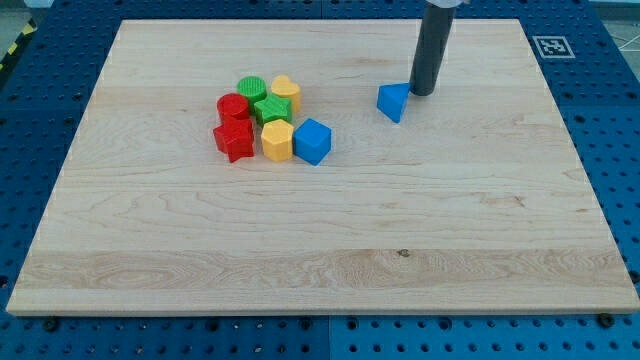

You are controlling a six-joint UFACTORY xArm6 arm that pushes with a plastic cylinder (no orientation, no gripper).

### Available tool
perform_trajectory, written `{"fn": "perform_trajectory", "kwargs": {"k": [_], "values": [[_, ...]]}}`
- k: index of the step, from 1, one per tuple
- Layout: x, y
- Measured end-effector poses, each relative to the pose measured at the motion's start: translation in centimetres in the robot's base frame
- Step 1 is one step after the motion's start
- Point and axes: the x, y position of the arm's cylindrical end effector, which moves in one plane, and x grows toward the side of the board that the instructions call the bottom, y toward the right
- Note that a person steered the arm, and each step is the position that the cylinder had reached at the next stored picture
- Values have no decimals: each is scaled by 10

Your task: Push blue triangle into the group of blocks

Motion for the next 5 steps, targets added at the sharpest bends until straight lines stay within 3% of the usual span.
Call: {"fn": "perform_trajectory", "kwargs": {"k": [2,4,5], "values": [[27,-34],[28,-70],[27,-41]]}}
